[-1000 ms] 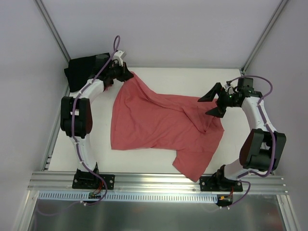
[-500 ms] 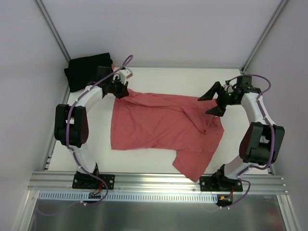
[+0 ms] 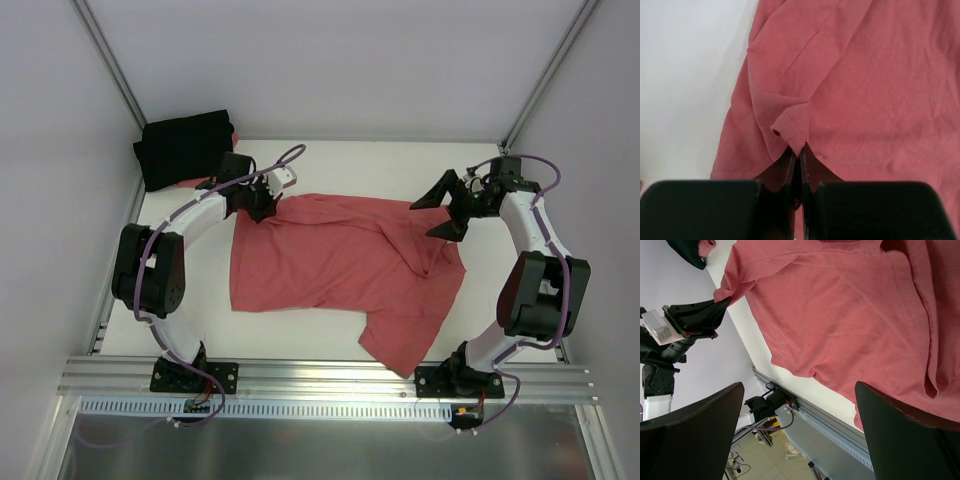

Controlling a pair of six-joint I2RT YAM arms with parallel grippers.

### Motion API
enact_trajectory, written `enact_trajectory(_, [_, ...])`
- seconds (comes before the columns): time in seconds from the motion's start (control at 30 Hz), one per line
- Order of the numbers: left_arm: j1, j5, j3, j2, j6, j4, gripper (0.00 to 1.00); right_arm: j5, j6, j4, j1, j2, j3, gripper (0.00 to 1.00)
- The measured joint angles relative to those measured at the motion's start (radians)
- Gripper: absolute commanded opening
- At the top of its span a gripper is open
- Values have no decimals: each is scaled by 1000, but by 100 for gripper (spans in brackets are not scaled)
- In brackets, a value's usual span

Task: Fold and stack the t-shirts
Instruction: Fold the flattened tshirt in 1/3 of the way

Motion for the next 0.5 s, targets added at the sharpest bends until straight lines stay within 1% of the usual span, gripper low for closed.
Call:
enact_trajectory(0.17, [-5, -31, -50, -47, 32, -6, 0, 0, 0, 0, 2, 2, 0, 99])
enact_trajectory(0.27, [-5, -77, -91, -84, 38, -6, 1, 0, 0, 0, 3, 5, 0, 100])
enact_trajectory(0.3, [-4, -96, -105, -96, 38, -5, 11, 0, 0, 0, 4, 7, 0, 99])
enact_trajectory(0.33, [-5, -124, -124, -109, 37, 3, 39, 0, 0, 0, 5, 10, 0, 99])
enact_trajectory(0.37, [-5, -150, -145, -121, 39, 15, 72, 0, 0, 0, 6, 11, 0, 99])
enact_trajectory(0.4, [-5, -185, -169, -134, 34, 27, 98, 0, 0, 0, 6, 13, 0, 99])
enact_trajectory(0.5, [-5, -308, -261, -177, 11, 85, 99, 0, 0, 0, 7, 17, 2, 99])
